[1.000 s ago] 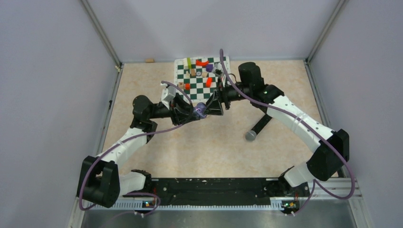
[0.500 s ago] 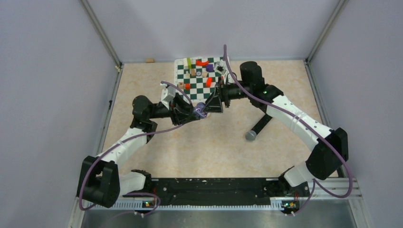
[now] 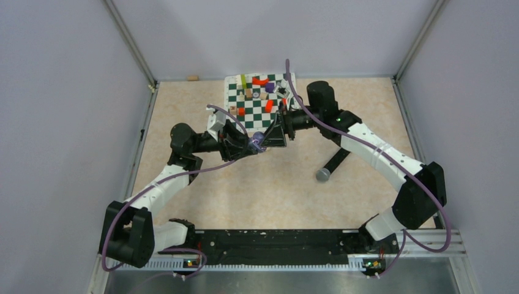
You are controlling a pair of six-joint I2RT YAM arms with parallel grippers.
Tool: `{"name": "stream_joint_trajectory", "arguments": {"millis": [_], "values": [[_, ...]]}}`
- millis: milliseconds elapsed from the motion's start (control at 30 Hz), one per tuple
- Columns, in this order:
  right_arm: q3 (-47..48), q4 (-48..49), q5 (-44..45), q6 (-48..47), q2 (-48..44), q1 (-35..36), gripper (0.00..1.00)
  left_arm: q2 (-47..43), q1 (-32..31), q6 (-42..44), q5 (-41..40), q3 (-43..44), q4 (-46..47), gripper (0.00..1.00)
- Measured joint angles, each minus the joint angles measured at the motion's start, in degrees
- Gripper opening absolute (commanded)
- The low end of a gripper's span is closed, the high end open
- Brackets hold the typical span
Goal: Insert the wireless bluetooth earbuds into the charging case
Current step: Adjust the right earbud in the right side groove of the charging case.
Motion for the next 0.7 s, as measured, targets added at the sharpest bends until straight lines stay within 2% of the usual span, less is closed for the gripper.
{"name": "stream_joint_trajectory", "arguments": {"millis": [333, 700], "values": [[-0.7, 0.6, -1.5, -0.5, -0.1, 0.0, 0.74, 0.0, 0.0, -0.2, 0.0, 0.0, 0.0, 0.00], [-0.7, 1.5, -0.8, 0.4, -0.1, 0.0, 0.63, 0.0, 0.0, -0.2, 0.0, 0.0, 0.0, 0.00]]}}
